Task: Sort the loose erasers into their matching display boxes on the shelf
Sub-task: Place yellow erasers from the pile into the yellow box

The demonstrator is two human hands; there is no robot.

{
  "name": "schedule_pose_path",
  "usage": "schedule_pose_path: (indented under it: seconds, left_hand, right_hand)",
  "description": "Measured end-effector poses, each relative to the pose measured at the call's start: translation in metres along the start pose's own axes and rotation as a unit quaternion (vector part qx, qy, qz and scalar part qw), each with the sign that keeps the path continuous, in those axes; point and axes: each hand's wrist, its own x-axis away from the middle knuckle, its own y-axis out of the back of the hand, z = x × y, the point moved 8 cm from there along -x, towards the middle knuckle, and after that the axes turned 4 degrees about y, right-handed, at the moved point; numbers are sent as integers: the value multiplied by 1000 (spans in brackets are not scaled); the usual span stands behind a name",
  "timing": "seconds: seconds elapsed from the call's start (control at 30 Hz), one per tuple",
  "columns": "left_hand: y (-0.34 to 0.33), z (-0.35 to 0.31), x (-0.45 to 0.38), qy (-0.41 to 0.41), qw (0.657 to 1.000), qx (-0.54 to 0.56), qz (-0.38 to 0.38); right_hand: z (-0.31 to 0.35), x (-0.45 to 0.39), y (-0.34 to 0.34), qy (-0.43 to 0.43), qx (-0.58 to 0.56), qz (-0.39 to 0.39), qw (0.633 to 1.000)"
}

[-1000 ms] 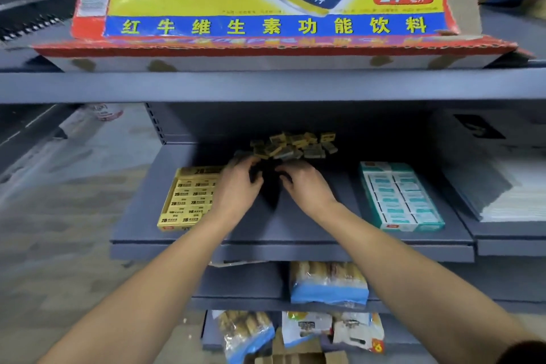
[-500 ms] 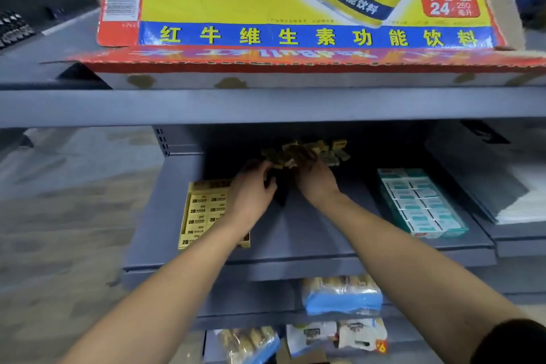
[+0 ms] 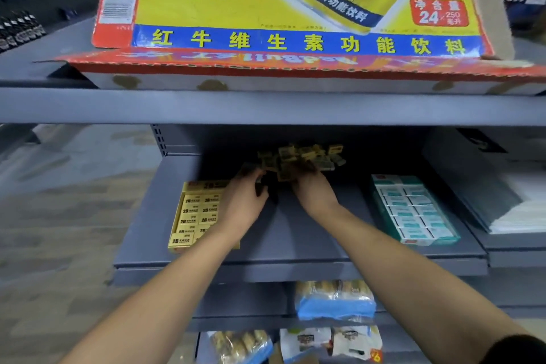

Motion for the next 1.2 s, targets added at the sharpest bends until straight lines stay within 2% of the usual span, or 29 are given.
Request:
schedule_pose_path:
  seconds: [0.1, 0.17, 0.4, 0.53, 0.73, 0.87, 1.03, 1.2]
  left_hand:
    - [-10, -8, 2, -1, 1000, -8, 19]
    - [-16, -16, 5, -8, 1000, 0, 25]
    - [-21, -35, 18, -47, 997, 48, 22]
    - [-24, -38, 21, -52, 995, 72, 35]
    - [-16, -46, 27, -69, 993, 95, 3]
    - [-15, -48, 30, -85, 992, 95, 9]
    - [-12, -45, 28, -71, 993, 96, -12]
    - [-10, -42, 26, -57, 993, 103, -22]
  right_hand:
    - [10, 22, 27, 29, -81, -73, 994]
    - [13, 35, 33, 34, -109, -83, 990]
    - [7, 61, 39, 33, -149, -90, 984]
    - [-11, 66, 39, -48, -258, -74, 962]
    - [-9, 73, 35, -68, -329, -41, 941]
    - [-7, 75, 42, -46, -326, -61, 942]
    - [0, 77, 51, 8, -263, -97, 960]
    - [-4, 75, 51, -39, -290, -122, 948]
